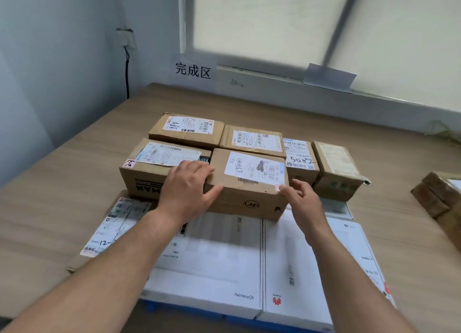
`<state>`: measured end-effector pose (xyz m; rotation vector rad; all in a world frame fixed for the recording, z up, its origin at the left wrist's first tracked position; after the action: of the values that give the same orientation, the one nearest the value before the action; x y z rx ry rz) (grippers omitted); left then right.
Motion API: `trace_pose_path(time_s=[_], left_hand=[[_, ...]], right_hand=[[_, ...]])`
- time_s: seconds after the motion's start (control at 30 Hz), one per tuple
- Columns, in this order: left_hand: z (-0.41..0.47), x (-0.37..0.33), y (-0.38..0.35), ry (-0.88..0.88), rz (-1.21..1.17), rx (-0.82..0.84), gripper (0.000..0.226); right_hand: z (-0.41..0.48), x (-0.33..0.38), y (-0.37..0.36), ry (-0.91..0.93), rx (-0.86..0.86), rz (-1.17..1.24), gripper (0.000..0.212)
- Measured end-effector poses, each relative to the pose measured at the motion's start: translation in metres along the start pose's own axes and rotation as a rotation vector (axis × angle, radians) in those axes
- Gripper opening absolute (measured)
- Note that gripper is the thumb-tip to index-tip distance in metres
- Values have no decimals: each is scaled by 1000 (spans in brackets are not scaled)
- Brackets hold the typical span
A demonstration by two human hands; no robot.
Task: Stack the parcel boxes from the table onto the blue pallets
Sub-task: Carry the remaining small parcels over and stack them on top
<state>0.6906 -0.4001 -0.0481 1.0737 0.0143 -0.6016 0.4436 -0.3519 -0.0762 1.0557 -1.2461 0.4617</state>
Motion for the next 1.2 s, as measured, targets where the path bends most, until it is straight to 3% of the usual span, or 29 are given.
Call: trace_pose_path(time_s=[0.3, 0.57, 0.83, 1.2], left_hand=[[12, -62, -8, -76, -132, 6, 58], [-3, -171, -34, -240, -167, 71, 53], [-26, -290, -56, -382, -159, 106, 61], [-77, -487, -94, -510, -243, 144, 64]], right_hand=[[-35, 14, 44, 385, -336, -496, 42], [-59, -11, 122, 495, -497, -729, 38], [-80, -54, 233, 492, -659, -787, 38], [-119, -122, 409, 386, -737, -901, 41]])
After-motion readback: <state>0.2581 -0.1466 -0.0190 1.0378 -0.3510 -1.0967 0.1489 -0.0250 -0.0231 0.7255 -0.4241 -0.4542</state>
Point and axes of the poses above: each hand's wrist, its own z-axis towards the middle knuckle, its own y-axis out of the back of the hand, x = y × z, the point moved 4 cm from there along z, towards the middle knuckle, and after that the axes turned 6 degrees about -x, right-handed, at the moved point
